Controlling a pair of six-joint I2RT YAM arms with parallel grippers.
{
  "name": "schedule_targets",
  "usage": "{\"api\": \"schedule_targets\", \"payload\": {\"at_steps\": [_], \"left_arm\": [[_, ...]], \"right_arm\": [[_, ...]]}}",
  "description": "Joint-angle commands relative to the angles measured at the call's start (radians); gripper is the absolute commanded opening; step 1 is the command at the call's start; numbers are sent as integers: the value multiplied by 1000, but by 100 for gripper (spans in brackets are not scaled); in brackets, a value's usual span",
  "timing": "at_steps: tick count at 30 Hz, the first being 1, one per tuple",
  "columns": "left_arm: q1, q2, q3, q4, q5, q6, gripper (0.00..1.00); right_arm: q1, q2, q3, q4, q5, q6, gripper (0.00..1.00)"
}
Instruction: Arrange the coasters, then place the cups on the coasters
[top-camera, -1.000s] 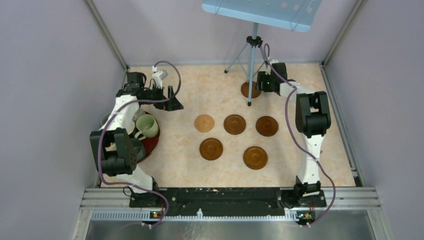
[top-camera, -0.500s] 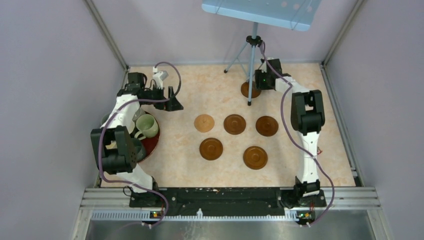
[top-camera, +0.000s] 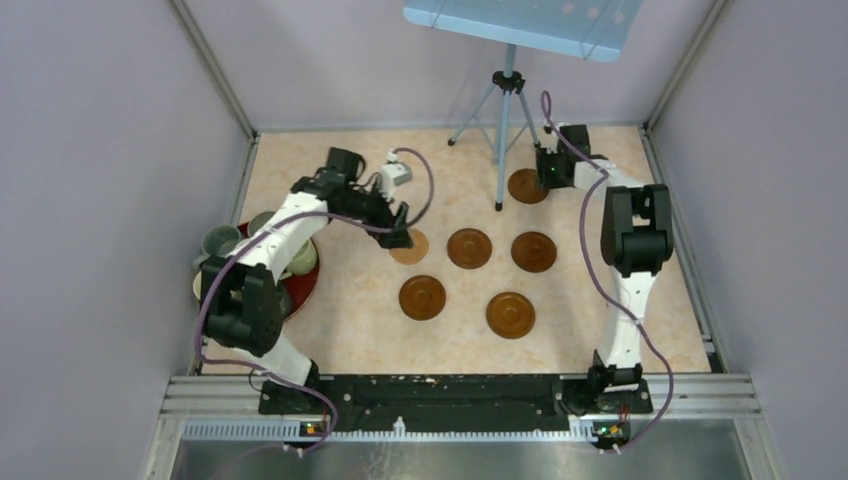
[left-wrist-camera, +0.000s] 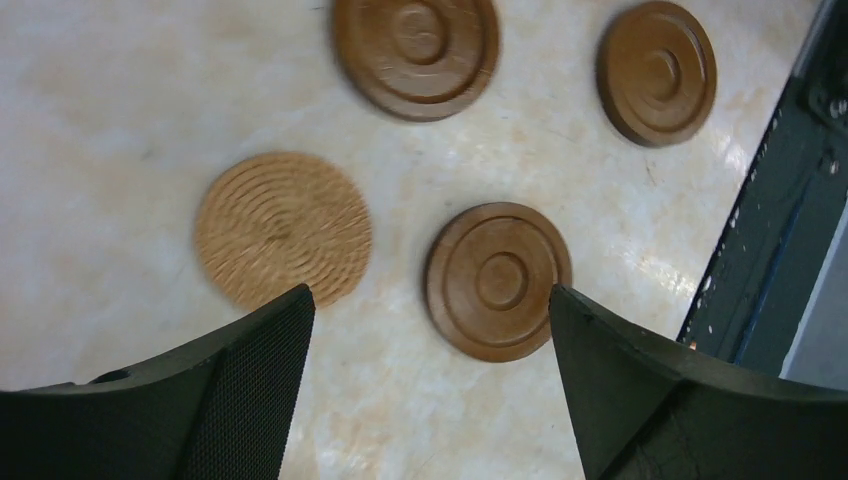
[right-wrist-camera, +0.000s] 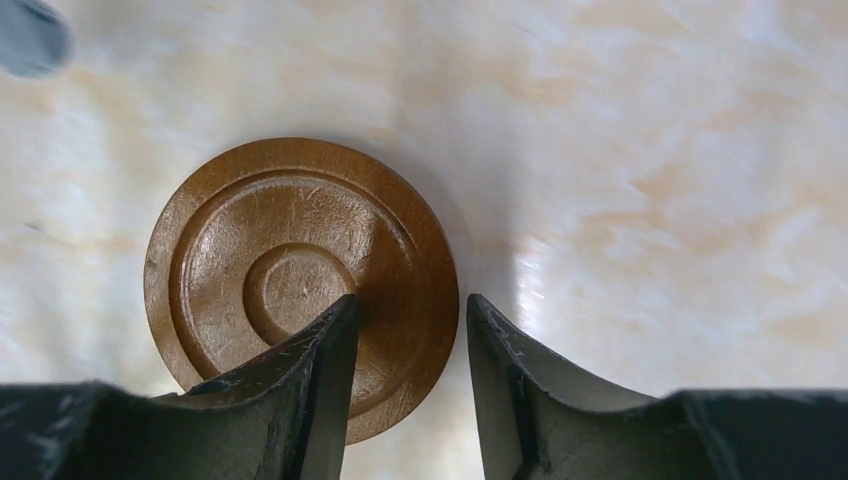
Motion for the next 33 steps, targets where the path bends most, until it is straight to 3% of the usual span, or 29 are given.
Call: {"api": "schedule_targets", "payload": {"at_steps": [1, 7, 13, 21, 33], "left_arm": [[-247, -33, -10, 21, -112, 85, 91], [-587, 71, 66, 115, -288, 35, 86], [-754, 244, 196, 136, -368, 16, 85], [-835, 389, 281, 203, -436, -30, 85], [-851, 453, 248, 213, -522, -22, 68]], "right_arm": [[-106, -48, -102, -106, 41, -104, 43], [-253, -102, -182, -186, -20, -242, 40], [-371, -183, -331, -240, -81, -438, 40], [-439, -373, -594, -277, -125, -706, 39], [-432, -630, -824, -374, -225, -912, 39]]}}
